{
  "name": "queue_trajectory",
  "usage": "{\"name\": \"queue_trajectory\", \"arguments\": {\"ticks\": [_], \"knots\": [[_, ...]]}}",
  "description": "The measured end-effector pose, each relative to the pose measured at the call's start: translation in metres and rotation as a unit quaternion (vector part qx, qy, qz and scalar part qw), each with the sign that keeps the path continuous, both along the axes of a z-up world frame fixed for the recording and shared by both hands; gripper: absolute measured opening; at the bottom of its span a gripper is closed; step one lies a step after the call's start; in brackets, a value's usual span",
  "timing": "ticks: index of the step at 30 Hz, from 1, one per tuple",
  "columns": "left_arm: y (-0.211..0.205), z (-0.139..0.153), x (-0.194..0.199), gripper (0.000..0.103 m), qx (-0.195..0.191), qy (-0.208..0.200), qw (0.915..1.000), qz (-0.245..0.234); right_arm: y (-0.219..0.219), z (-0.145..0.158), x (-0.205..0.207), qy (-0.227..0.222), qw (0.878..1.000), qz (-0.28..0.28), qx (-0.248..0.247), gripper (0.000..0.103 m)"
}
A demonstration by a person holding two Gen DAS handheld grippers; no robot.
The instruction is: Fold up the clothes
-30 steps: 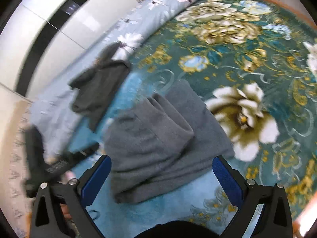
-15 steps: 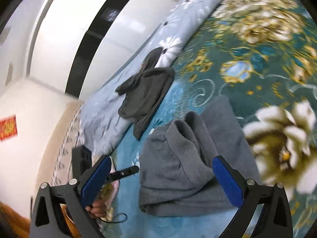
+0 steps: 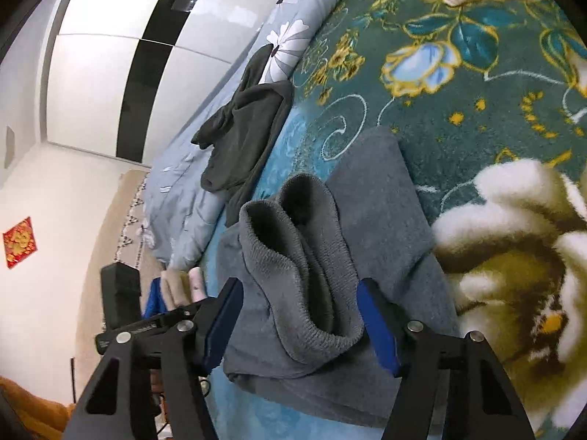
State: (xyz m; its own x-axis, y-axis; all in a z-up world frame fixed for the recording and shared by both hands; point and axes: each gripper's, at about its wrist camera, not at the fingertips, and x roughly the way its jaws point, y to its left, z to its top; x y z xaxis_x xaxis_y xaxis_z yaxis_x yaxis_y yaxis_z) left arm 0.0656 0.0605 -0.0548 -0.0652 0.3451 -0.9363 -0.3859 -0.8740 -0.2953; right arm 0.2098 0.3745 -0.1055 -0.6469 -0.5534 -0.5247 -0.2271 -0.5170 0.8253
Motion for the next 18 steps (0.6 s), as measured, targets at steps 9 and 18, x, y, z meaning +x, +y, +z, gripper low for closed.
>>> {"name": "queue_trajectory", "arguments": {"ticks": [9, 18], "knots": [[-0.001, -0.003, 0.002, 0.043, -0.007, -0.004, 0.9999, 0.01, 0.001, -0.013, -0.005, 0.007, 0.999, 0.03, -0.033, 0.059], [0.004, -0.006, 0.004, 0.043, -0.007, -0.011, 0.9999, 0.01, -0.007, -0.014, -0.022, -0.008, 0.999, 0.04, -0.033, 0.059]]}}
